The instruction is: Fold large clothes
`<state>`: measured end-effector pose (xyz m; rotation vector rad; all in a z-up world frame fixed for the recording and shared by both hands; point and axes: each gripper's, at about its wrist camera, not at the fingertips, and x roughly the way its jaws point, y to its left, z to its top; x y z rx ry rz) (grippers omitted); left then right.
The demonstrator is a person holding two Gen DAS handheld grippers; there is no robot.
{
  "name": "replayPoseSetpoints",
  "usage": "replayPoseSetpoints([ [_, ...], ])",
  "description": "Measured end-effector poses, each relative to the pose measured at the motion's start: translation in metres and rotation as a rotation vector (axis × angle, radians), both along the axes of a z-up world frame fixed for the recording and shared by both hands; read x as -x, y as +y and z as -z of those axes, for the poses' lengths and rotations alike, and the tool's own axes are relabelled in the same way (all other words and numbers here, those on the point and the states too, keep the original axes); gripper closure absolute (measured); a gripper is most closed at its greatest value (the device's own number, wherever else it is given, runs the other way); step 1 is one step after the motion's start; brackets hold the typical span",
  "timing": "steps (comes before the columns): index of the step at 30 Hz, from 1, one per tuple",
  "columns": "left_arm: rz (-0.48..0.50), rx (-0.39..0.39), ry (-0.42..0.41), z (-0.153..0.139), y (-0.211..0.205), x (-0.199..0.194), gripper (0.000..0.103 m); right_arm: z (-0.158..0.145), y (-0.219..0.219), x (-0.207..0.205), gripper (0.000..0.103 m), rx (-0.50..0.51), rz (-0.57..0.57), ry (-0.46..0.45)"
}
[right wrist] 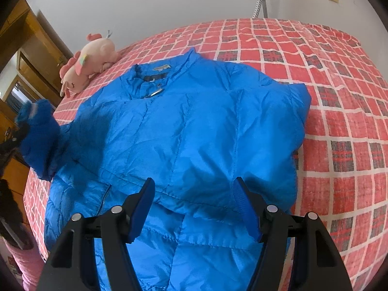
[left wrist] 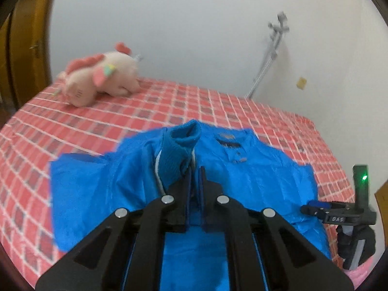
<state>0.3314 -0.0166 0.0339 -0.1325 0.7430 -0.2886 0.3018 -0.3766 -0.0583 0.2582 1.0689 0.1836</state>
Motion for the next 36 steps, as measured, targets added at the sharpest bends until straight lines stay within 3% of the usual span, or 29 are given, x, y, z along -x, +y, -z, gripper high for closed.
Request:
replayPoseSetpoints([
  [9, 0.109, -0.014, 0.194, 0.072, -0.026, -0.026, 0.103, 0.015, -0.002, -0.007, 0.036, 0.016, 0.010, 0.031],
  [12, 0.174, 0.052, 0.230, 0.066, -0.024, -0.018, 0.103, 0.017, -0.001, -0.008, 0.036, 0.022, 0.005, 0.031],
  [14, 0.203, 0.073, 0.202, 0.053, -0.020, -0.007, 0.102, 0.018, -0.001, -0.009, 0.036, 0.023, 0.004, 0.030],
  [16, 0.212, 0.074, 0.142, 0.036, -0.012, 0.006, 0.085, 0.018, -0.001, -0.009, 0.036, 0.025, 0.003, 0.030],
  [18, 0.183, 0.069, 0.106, 0.026, -0.002, 0.011, 0.076, 0.018, -0.001, -0.009, 0.036, 0.028, 0.004, 0.029],
  [20, 0.126, 0.014, 0.108, 0.032, 0.008, 0.007, 0.076, 0.018, 0.000, -0.008, 0.036, 0.032, 0.001, 0.029],
  [23, 0.037, -0.070, 0.169, 0.058, 0.020, -0.010, 0.080, 0.017, 0.002, -0.008, 0.036, 0.029, -0.003, 0.028],
  [26, 0.029, -0.100, 0.235, 0.092, 0.021, -0.026, 0.081, 0.017, 0.003, -0.008, 0.036, 0.035, -0.001, 0.027],
  [28, 0.036, -0.124, 0.224, 0.100, 0.018, -0.028, 0.081, 0.015, 0.006, -0.007, 0.036, 0.044, -0.002, 0.023],
  [33, 0.012, -0.068, 0.213, 0.083, 0.030, -0.022, 0.081, 0.000, 0.028, -0.003, 0.033, 0.012, -0.066, 0.002],
  [36, -0.042, -0.117, 0.143, 0.062, 0.040, -0.011, 0.078, -0.011, 0.057, -0.003, 0.025, -0.011, -0.133, 0.000],
])
